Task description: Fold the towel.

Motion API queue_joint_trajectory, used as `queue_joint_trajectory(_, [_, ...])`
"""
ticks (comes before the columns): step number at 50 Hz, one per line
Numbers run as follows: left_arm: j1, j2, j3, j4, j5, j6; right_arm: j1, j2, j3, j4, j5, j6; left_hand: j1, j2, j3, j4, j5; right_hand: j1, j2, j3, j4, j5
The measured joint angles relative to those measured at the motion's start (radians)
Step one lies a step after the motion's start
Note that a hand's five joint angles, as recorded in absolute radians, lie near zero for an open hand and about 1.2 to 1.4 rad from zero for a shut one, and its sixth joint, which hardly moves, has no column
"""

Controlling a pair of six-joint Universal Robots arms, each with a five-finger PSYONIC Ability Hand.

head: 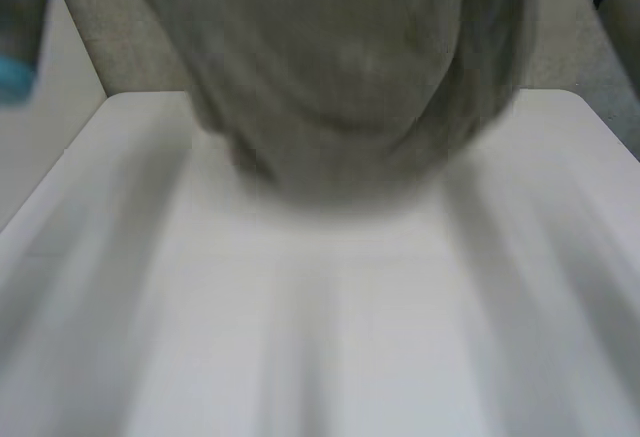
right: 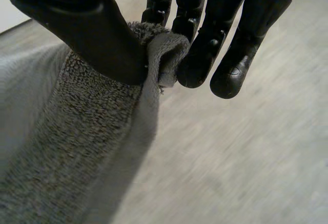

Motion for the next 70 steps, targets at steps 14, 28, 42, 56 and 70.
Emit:
queue_joint_trajectory(14, [0.057, 0.052, -0.276, 0.07, -0.006, -0.133, -0.01, -0.041, 0.262, -0.069, -0.137, 0.099, 0.0, 0.002, 0.0, 0.0, 0.014, 0.0, 0.0, 0.0, 0.0, 0.0])
queue_joint_trajectory(28, [0.187, 0.038, -0.979, 0.237, 0.21, -0.114, -0.102, 0.012, 0.828, -0.134, -0.384, -0.146, 0.001, 0.003, 0.001, 0.0, 0.014, 0.0, 0.0, 0.001, 0.0, 0.0])
queue_joint_trajectory(42, [0.24, 0.113, -1.172, 0.218, 0.251, -0.109, -0.193, -0.016, 1.014, -0.107, -0.414, -0.353, 0.001, 0.003, 0.001, 0.0, 0.014, -0.931, -0.928, -0.928, -0.921, -0.949])
queue_joint_trajectory(56, [0.233, 0.138, -1.21, 0.219, 0.246, -0.116, -0.208, -0.087, 1.001, 0.065, -0.313, -0.165, 0.001, 0.003, 0.001, 0.0, 0.014, -1.097, -1.086, -1.102, -1.088, -1.099])
queue_joint_trajectory(70, [0.235, 0.136, -1.219, 0.224, 0.243, -0.116, -0.171, -0.085, 0.958, 0.11, -0.235, 0.385, 0.001, 0.003, 0.001, 0.0, 0.014, -1.099, -1.085, -1.106, -1.088, -1.097])
